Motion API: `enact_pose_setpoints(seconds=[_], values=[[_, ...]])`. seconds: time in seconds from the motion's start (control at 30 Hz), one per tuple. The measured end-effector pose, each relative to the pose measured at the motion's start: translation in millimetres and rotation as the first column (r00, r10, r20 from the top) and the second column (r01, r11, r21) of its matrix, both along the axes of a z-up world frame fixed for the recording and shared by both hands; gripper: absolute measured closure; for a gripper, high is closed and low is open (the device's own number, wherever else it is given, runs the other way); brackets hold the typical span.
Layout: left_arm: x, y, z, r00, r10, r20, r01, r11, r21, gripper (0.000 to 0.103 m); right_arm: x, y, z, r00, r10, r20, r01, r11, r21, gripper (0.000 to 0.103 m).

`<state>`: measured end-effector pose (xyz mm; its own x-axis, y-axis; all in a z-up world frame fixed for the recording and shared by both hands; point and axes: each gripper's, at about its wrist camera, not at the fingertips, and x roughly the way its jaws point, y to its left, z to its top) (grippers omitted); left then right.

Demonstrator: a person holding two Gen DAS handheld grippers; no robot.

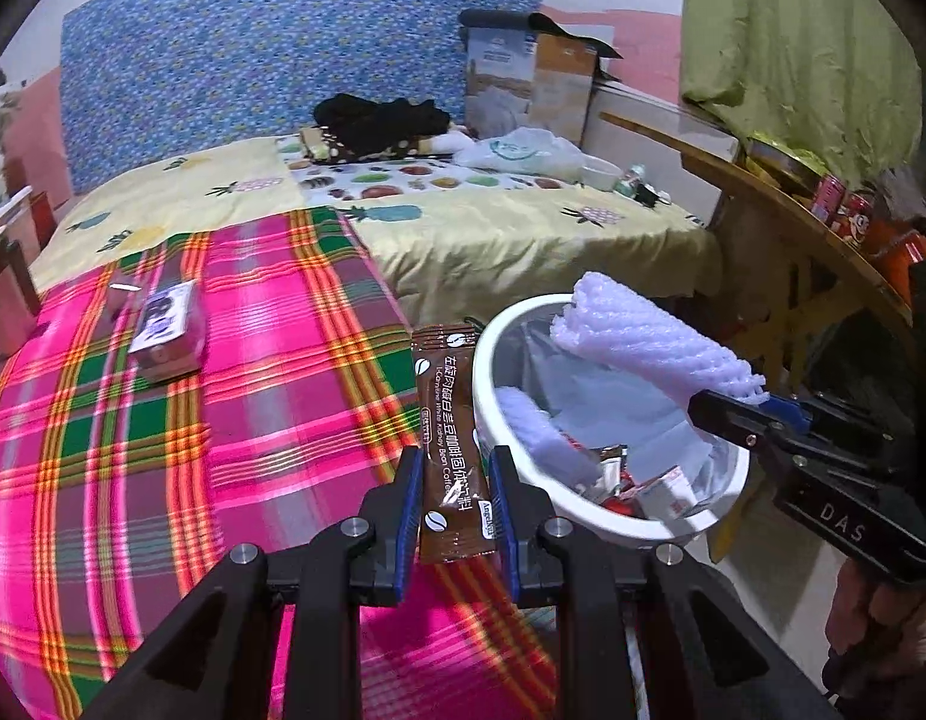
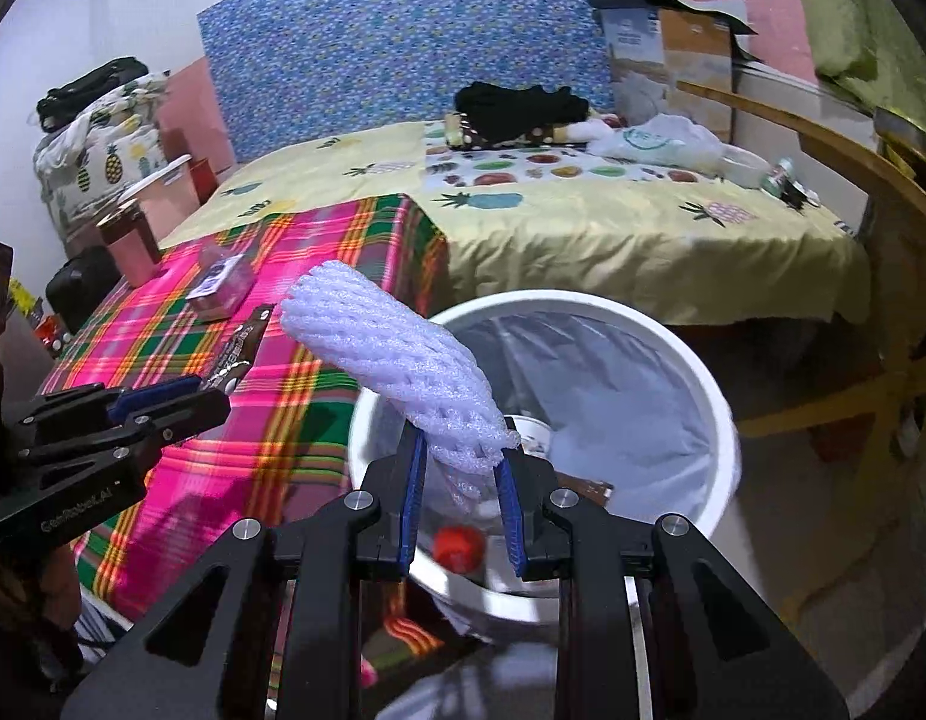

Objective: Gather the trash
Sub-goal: 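Carry the foam net and wrapper over the bin and open both grippers, then withdraw both open grippers from above the white bin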

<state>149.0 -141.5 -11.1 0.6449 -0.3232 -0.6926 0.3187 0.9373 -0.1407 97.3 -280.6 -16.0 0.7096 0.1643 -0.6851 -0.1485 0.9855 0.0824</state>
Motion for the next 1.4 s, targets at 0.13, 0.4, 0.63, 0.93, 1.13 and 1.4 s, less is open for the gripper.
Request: enact_pose_setpoints(seconds=[0.13,0.4,0.63,0.93,1.13,1.4], values=[[6,-15,-2,0.999,-0.035,0.001,0.035,0.999,-0.003,0.08,1,-9,-3,1.0,-0.026,-0.011,0.026,1.0,-0.003,0.08],[22,-42,-12,0.995,-0.101,-0.025,0.101,0.995,-0.016,0.08,5,-27,-12,0.996,-0.08,-0.045,0.08,0.997,-0.011,0.08],[37,-63,-24,0.987,-0.154,-0.052,0.153,0.988,-0.029,0.08,10,-40,-20,0.989,-0.124,-0.081,0.123,0.992,-0.02,0.079],[55,-80,-39,0.978,-0.19,-0.091,0.187,0.981,-0.041,0.08,16,-51,-31,0.979,-0.157,-0.126,0.154,0.987,-0.035,0.075],[59,-84,-41,0.976,-0.196,-0.092,0.191,0.98,-0.057,0.073,17,-54,-34,0.977,-0.16,-0.138,0.158,0.987,-0.031,0.067],[53,-78,-31,0.981,-0.181,-0.064,0.177,0.982,-0.063,0.062,12,-55,-28,0.981,-0.159,-0.111,0.158,0.987,-0.022,0.055]])
